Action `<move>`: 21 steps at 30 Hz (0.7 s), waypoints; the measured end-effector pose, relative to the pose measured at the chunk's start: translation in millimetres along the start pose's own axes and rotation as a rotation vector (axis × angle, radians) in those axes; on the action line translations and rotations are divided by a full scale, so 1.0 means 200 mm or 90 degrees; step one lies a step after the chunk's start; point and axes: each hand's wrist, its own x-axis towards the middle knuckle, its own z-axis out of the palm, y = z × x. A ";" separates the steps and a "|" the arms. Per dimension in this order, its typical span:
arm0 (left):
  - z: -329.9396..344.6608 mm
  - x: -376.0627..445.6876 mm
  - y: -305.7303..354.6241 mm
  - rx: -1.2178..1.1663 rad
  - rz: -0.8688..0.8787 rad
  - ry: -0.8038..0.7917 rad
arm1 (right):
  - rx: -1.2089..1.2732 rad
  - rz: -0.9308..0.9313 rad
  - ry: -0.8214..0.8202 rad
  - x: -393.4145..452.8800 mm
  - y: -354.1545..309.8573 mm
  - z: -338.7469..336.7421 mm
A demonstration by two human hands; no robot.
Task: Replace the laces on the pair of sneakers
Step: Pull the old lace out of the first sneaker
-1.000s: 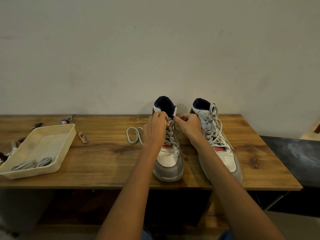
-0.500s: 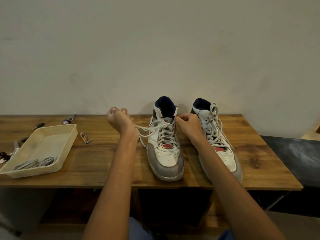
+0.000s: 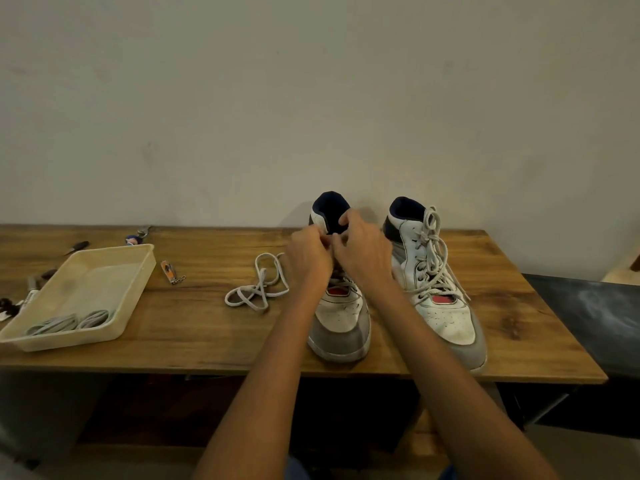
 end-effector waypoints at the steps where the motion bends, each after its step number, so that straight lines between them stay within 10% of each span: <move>1: 0.00 0.00 -0.01 -0.005 -0.017 -0.007 | -0.043 -0.008 -0.027 0.00 -0.01 0.02; 10: -0.08 0.07 -0.10 -0.343 -0.241 -0.163 | -0.031 -0.055 -0.125 -0.03 -0.04 0.02; 16: -0.07 0.04 -0.10 -0.328 -0.196 -0.102 | 0.451 0.289 0.028 0.03 0.08 -0.09; 21: -0.06 0.05 -0.12 -0.369 -0.217 -0.145 | 0.168 -0.005 0.027 0.05 0.03 -0.11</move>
